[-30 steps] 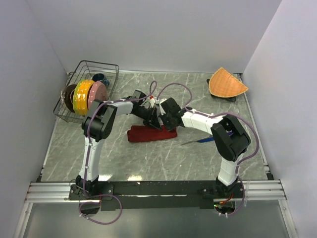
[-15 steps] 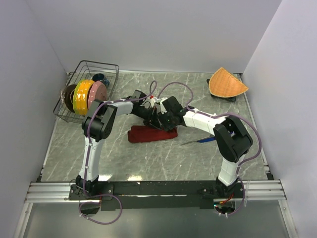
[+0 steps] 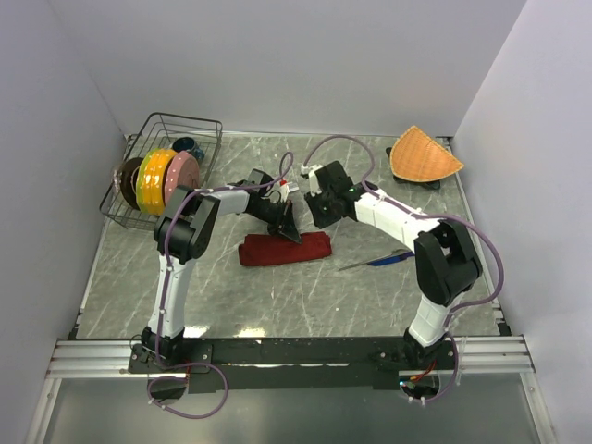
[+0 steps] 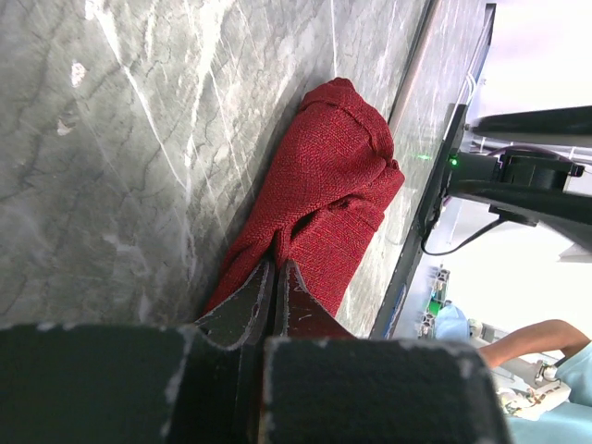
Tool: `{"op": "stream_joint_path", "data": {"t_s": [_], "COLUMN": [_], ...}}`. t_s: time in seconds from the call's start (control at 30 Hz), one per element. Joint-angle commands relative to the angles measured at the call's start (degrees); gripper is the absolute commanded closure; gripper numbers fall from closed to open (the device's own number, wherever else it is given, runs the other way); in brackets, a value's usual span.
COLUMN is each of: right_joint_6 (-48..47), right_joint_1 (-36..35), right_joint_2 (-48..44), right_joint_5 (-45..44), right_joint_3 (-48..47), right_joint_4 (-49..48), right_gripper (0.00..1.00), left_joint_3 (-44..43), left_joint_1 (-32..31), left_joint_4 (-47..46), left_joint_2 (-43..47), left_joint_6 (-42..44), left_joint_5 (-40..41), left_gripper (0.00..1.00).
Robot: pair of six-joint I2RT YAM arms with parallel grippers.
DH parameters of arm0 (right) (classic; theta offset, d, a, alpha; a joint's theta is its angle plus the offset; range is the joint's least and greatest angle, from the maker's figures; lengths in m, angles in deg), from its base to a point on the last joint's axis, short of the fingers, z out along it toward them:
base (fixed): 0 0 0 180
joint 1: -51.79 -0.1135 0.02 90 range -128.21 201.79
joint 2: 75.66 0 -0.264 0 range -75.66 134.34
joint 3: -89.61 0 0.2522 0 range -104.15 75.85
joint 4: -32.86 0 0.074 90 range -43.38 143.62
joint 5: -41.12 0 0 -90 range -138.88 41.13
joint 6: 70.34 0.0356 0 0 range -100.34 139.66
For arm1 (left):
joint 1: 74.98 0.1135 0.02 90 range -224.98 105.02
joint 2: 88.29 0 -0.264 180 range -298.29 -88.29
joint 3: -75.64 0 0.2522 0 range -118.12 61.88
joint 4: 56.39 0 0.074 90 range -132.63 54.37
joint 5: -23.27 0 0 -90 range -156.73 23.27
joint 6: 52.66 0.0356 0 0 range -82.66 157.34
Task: Fold the napkin into a case and place the utensils inside
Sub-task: Insert the top corner of the smaller rectangle folded napkin into the folded napkin.
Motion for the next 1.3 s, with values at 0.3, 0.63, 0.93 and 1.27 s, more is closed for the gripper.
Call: {"op": "stream_joint_path", "data": {"t_s": [0.3,0.63,0.93,1.27], "right_joint_6": [-2.8,-3.51,-2.37,-1.49], "right_joint_1": [-3.03,-3.65,-4.09,-6.38], "right_joint_2": [6.01,5.93,-0.13,0.65], "right_joint_5": [-3.52,-10.54,-11.7,-8.97], "right_joint_3": [-1.06,-0.44,0.34,3.33], "right_joint_4": [1.76,1.23,0.62,-0.17], "right_gripper": [0.67,0.81,1.0,1.0], "left_joint_3": [-0.5,-0.24,-0.68,-1.2], "left_joint_1": [0.05,0.49,0.67,-0.03], "left_joint_4": [1.21,1.39,2.35,0.69], "left_joint_2": [-2.15,-2.24,-3.2,-0.13], "left_joint_6": [2.45,2.89,2.89,-0.61], "left_joint_5": [1.7,2.49,3.9,-0.22], "left_gripper": [0.99,0.99,0.99,0.99]}}
